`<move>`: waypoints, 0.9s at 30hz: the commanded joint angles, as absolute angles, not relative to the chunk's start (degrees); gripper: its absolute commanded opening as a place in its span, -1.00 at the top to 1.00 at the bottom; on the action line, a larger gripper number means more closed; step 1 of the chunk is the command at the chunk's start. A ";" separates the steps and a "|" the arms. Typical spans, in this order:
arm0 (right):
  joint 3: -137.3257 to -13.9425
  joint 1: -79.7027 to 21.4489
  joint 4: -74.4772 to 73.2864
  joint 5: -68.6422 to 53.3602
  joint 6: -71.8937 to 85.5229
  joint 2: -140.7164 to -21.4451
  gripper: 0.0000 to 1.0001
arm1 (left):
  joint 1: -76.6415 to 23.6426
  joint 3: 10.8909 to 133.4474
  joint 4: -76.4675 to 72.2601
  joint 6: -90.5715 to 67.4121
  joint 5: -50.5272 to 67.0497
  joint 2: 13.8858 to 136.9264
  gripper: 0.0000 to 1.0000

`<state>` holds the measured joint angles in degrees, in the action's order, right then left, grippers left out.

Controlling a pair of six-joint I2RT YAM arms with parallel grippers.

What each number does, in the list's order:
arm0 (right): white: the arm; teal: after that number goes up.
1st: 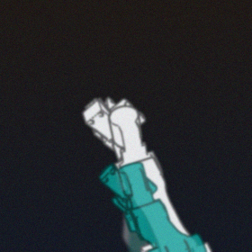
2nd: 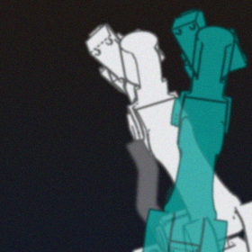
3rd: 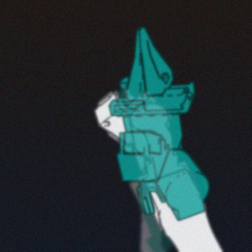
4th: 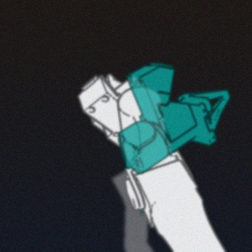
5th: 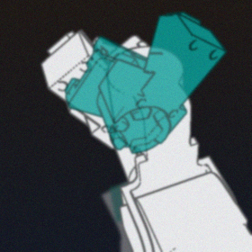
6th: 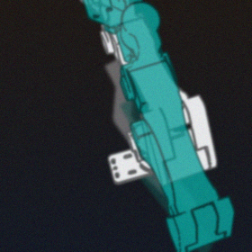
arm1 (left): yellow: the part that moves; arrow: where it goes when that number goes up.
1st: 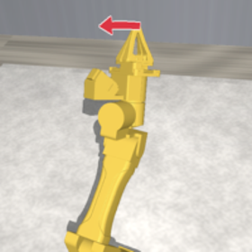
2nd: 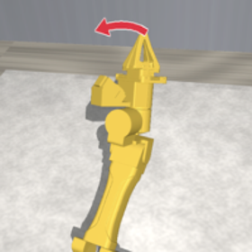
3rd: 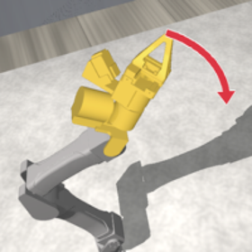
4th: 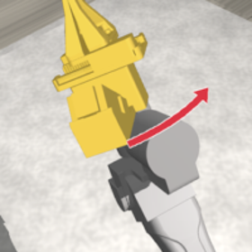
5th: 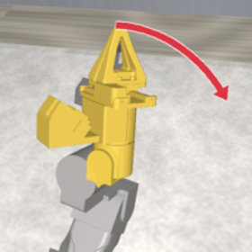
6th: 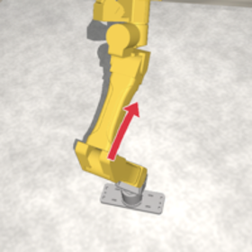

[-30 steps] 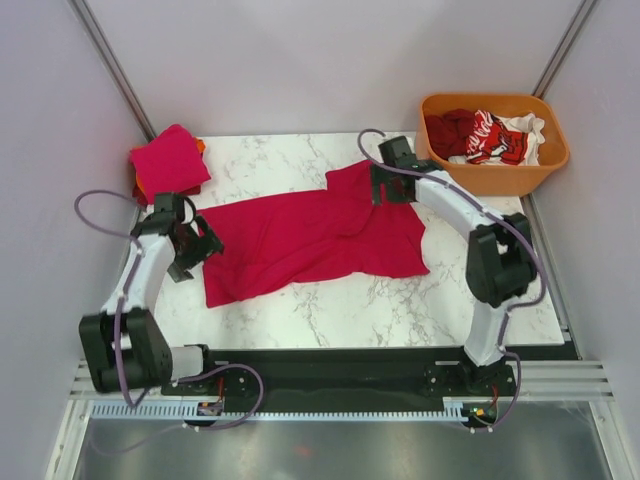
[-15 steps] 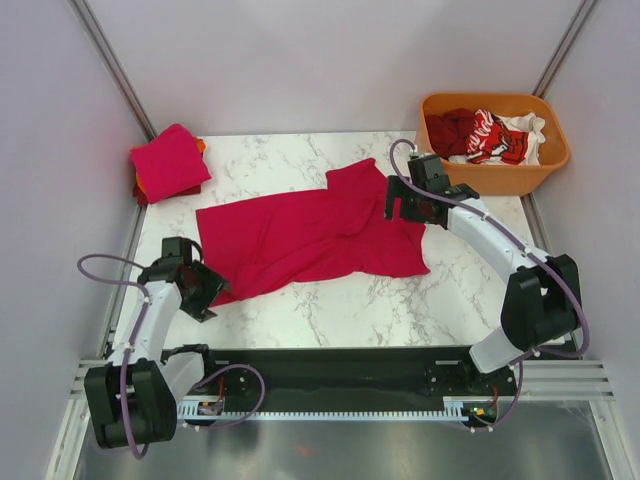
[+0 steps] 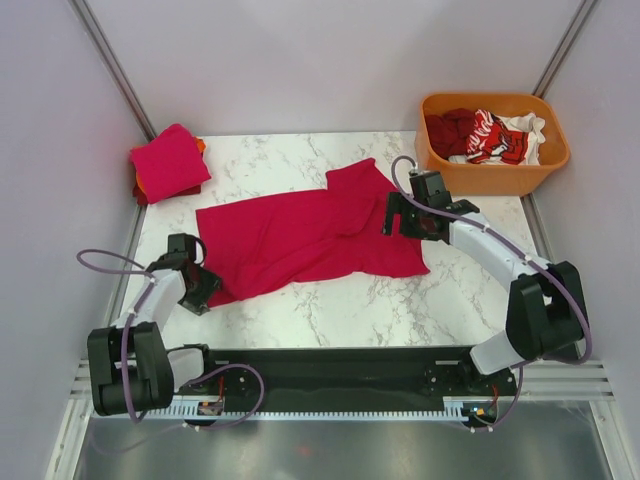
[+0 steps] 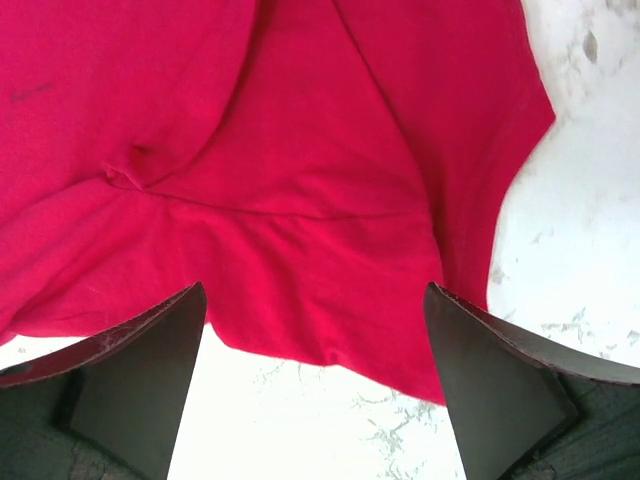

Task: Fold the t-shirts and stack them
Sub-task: Fold the tshirt

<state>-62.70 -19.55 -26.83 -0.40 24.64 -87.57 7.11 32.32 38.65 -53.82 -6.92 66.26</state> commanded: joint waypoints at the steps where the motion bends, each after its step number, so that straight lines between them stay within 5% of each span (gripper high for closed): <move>1: -59.78 -19.16 -24.79 0.95 26.71 -82.54 -0.96 | 7.03 29.63 28.85 -54.58 -8.27 70.38 -0.24; 6: -54.77 -11.09 -25.05 0.27 29.95 -77.52 -0.96 | 7.03 29.09 25.14 -53.53 -6.50 72.51 0.95; 14: -45.45 -4.83 -23.12 -5.71 34.62 -79.45 -0.92 | 8.87 29.36 25.93 -50.54 -7.48 68.73 0.95; 27: -38.67 -4.40 -12.93 -7.64 38.06 -85.25 0.03 | 9.49 29.44 25.75 -48.78 -5.80 69.87 0.95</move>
